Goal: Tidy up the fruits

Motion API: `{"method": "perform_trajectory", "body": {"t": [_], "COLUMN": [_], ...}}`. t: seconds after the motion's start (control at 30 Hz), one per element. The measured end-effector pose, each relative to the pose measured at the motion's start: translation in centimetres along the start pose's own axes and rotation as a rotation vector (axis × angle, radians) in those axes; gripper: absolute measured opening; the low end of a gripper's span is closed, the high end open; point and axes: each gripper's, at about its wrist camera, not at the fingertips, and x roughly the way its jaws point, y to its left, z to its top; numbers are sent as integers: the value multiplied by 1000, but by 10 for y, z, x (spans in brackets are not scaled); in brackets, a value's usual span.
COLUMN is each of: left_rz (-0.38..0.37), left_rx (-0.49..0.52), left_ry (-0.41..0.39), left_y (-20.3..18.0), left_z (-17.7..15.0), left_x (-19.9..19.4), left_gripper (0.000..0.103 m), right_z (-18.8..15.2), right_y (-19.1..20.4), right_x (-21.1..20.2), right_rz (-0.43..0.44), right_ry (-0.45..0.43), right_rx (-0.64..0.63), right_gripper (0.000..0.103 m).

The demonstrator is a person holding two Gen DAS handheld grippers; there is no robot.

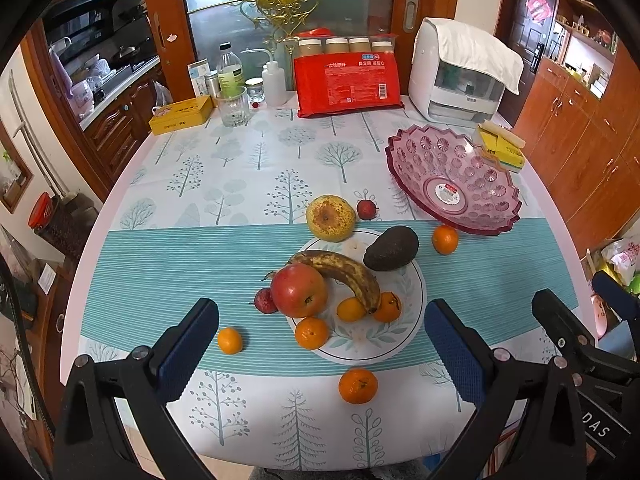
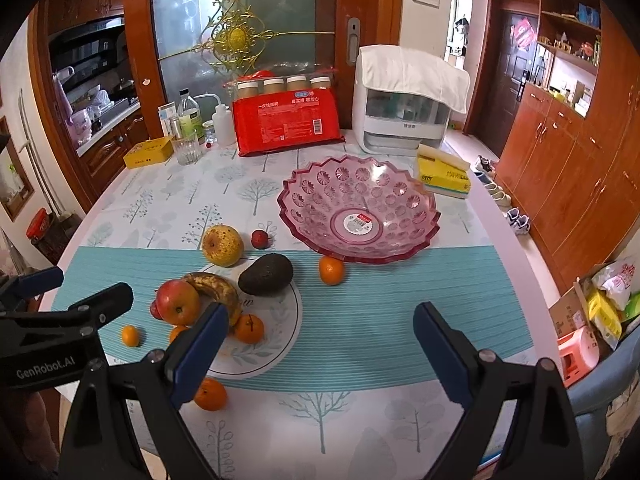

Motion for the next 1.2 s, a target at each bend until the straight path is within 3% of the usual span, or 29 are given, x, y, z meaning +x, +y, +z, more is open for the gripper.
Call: {"method": "perform_trajectory", "body": {"t": [1.2], "left_rz": [11], "left_rx": [-43], "left_ry": [-38], "left_y": [3], "left_z": [1], "left_x": [-29], "left_gripper": [102], "right_z": [8], "right_y": [15], "right_x": [-28], "right_rz": [18], "right_ry": [-48], "right_rx": [-78], "right_gripper": [95]}}
